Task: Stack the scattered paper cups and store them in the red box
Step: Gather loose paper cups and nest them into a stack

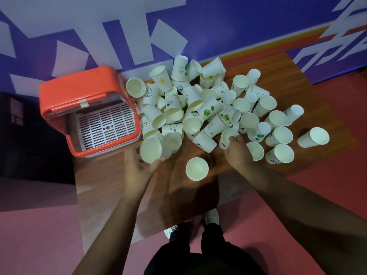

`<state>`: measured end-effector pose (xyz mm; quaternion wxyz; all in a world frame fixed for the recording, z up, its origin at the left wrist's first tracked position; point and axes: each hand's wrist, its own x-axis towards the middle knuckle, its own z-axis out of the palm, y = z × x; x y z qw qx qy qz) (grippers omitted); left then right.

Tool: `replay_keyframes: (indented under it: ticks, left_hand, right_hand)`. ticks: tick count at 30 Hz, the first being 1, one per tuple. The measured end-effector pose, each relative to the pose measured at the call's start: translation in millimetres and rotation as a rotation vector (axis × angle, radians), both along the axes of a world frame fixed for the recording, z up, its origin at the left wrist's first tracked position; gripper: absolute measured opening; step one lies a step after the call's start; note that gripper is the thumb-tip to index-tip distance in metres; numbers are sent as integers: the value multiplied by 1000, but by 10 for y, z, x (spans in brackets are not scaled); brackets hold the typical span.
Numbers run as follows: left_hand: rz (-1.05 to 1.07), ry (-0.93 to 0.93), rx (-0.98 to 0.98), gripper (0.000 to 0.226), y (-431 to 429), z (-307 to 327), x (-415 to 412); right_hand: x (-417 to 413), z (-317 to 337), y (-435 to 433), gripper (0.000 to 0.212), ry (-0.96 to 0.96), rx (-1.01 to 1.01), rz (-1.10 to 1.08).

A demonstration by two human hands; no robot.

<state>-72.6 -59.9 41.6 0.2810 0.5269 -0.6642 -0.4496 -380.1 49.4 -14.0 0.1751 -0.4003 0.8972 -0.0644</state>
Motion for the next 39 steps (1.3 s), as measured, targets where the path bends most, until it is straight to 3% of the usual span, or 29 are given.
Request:
replay_keyframes:
  ticks: [4, 10, 14, 19, 25, 27, 33, 39]
  left_hand:
    - [-236, 192, 152, 76, 178, 229, -250]
    - [-400, 170, 134, 78, 384, 194, -394]
    - [-463, 83, 72, 75, 422, 77, -481]
    - [-521, -44, 27, 74, 396, -202, -651]
    - [-594, -173, -17, 82, 434, -469, -818]
    - [-597, -163, 23, 85, 435, -501, -830]
    - [-636, -132, 75, 106, 270, -549, -594]
    - [-379, -159, 131, 84, -145, -452, -314]
  right_hand:
    - [-27, -88, -8, 22, 3, 5, -11]
    - [-36, -97, 50, 11, 43, -92, -33]
    - [41, 70, 103, 6, 31, -334, -23]
    - [189, 458, 213, 16, 15, -657, 14]
    - [345, 885, 327, 24, -374, -576, -56]
    - [415, 915, 353, 31, -407, -561, -27]
    - [677, 815, 439, 22, -405, -554, 49]
    - [920, 761, 380, 69, -403, -580, 20]
